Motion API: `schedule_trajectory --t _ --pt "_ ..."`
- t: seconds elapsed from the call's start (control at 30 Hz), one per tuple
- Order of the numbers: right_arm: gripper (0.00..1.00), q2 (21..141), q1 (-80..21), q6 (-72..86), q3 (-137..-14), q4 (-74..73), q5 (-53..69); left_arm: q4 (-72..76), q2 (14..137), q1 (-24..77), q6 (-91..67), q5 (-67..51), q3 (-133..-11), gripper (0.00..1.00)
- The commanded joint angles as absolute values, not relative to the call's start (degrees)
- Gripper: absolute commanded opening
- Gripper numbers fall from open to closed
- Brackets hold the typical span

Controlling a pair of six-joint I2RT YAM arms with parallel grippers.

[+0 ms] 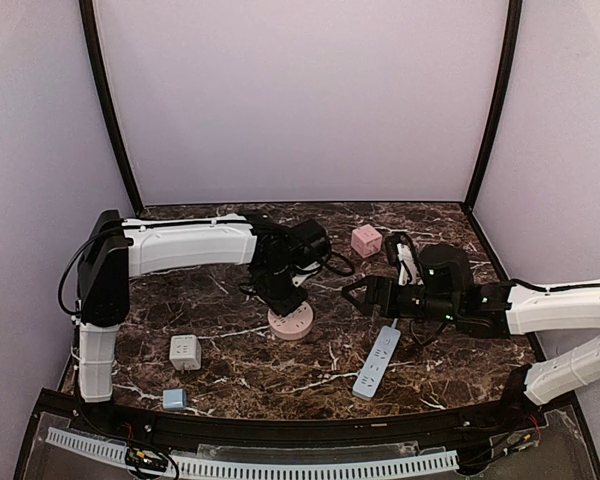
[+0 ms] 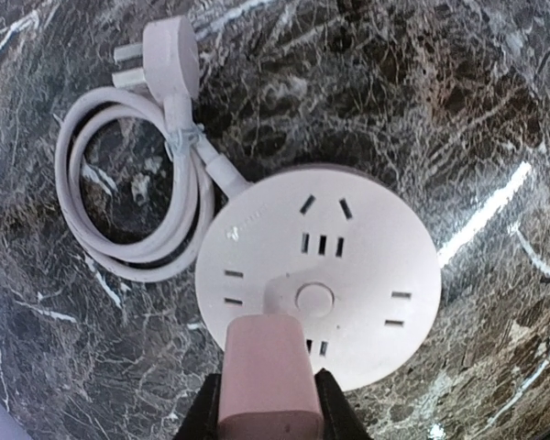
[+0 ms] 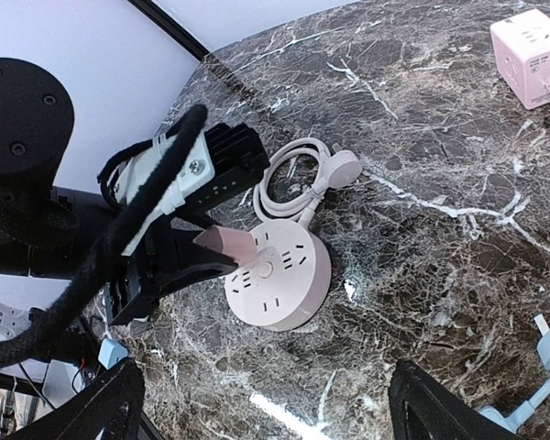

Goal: Insert the plug

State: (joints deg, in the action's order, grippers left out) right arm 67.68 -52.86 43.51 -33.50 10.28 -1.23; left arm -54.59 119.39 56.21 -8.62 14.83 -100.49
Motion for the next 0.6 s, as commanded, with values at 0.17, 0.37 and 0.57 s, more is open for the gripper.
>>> schedule_trajectory --t 0.17,0.37,0.57 --pt "0.92 67.8 -53.4 42.7 -34.7 11.4 -0.9 -62.7 118.7 56.5 -10.8 14.1 -103.2 0.06" --pt "0.92 67.8 -53.4 42.7 -34.8 11.4 -1.2 -59.6 120.4 56.0 -6.4 13.8 -104.1 0.06" --pt "0.92 68.2 -53.5 42.5 -35.0 11.4 -1.1 -59.0 122.3 53.9 -4.0 12.7 -106.1 0.05"
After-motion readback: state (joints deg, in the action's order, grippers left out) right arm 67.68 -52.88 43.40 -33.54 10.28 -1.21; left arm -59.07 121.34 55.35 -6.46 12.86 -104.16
